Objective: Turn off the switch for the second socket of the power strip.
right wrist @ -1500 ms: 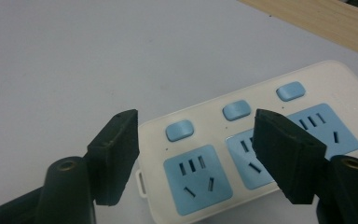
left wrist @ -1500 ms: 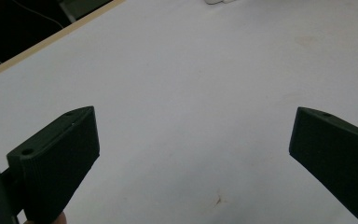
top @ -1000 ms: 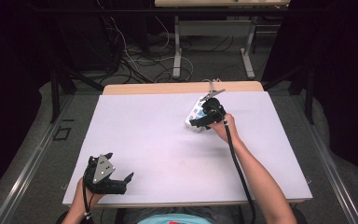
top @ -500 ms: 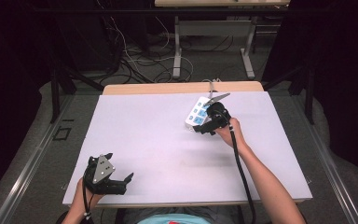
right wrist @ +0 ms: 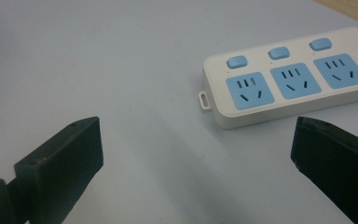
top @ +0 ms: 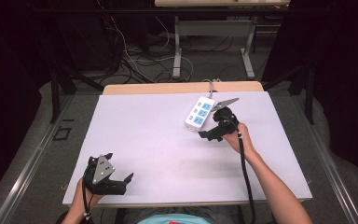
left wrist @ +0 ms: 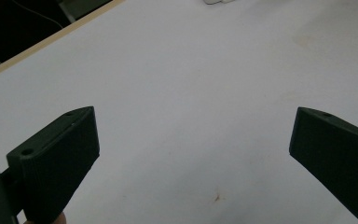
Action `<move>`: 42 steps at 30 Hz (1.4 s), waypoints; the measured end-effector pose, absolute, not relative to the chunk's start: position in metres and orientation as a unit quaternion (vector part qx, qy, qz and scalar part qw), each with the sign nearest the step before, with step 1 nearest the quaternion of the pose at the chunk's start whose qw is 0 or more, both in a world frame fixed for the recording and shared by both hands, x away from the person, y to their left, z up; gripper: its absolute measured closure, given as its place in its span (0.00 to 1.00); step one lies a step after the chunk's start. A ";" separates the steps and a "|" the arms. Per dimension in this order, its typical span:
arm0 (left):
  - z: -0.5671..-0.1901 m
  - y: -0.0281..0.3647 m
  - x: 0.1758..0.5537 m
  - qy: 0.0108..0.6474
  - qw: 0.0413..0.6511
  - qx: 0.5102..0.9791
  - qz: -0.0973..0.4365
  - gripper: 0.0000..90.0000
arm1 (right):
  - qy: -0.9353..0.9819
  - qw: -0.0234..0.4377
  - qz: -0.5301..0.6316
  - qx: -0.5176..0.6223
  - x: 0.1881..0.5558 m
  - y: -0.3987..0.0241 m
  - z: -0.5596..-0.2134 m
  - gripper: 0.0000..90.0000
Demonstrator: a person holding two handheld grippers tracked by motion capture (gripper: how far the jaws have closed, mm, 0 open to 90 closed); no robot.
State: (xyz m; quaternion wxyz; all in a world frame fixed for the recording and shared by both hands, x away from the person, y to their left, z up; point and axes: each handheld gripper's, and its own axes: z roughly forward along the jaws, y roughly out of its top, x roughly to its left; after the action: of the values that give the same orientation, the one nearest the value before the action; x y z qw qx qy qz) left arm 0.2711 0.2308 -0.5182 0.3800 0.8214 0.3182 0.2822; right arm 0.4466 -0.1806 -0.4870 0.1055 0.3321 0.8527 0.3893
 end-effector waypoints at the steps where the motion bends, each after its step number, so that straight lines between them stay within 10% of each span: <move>1: -0.518 0.231 0.271 0.318 0.380 0.822 0.282 0.01 | 0.854 0.100 0.389 0.331 0.444 -0.181 -0.486 0.01; 42: -0.518 0.230 0.271 0.313 0.384 0.822 0.280 0.01 | 0.854 0.127 0.393 0.316 0.355 -0.228 -0.492 0.00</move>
State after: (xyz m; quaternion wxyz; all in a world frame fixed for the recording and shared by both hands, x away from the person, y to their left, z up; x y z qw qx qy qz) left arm 0.2712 0.2299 -0.5177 0.3835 0.8223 0.3133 0.2804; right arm 0.3551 -0.2276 -0.4921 0.1265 0.3157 0.8544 0.3928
